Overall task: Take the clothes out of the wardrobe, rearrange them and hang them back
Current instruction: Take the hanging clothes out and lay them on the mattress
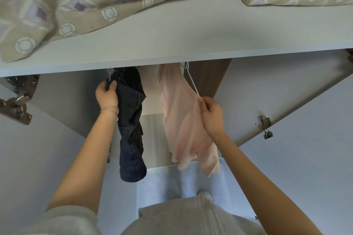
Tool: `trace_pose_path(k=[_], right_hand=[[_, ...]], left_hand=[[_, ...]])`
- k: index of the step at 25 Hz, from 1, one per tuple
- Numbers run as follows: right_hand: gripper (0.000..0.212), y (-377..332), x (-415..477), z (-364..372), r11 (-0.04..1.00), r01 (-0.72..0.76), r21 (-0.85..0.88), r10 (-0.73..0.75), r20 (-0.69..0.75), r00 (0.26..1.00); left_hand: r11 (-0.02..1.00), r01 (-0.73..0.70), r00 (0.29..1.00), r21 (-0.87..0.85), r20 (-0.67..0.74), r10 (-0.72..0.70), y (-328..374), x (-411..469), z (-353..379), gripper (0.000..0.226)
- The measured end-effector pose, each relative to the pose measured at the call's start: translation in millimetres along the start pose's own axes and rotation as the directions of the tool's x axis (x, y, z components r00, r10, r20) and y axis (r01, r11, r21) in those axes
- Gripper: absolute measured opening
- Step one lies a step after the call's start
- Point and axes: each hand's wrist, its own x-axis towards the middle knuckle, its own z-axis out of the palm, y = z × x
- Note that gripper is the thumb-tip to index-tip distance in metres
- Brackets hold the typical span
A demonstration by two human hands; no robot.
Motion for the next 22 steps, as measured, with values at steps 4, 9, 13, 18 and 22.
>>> trace_pose_path(k=[4,9,13,18,22], right_hand=[[0.040,-1.2,-2.2,-6.9,1.000,-0.002,0.016,0.002,-0.006,1.000],[0.026,5.5,-6.2,-12.2,0.997,-0.068,0.030,0.068,-0.009,0.998],[0.027,11.1,-12.6,-15.1,0.998,-0.068,0.001,0.068,-0.015,0.998],[0.027,16.1,-23.1,-17.4,0.997,-0.029,-0.067,0.030,0.002,1.000],[0.027,24.7,-35.9,-20.8,0.991,-0.004,-0.133,0.006,0.015,1.000]], left_hand=[[0.994,-0.055,0.997,-0.095,0.040,0.059,1.9,-35.1,18.2,0.018],[0.989,-0.046,0.982,-0.143,0.173,0.071,-1.1,-86.9,44.7,0.026],[0.982,0.028,0.948,-0.188,0.316,0.033,-9.1,-125.6,71.0,0.026],[0.962,0.152,0.888,-0.227,0.458,-0.032,-15.5,-165.9,103.0,0.014],[0.937,0.259,0.819,-0.236,0.567,-0.083,-22.0,-191.3,123.1,0.005]])
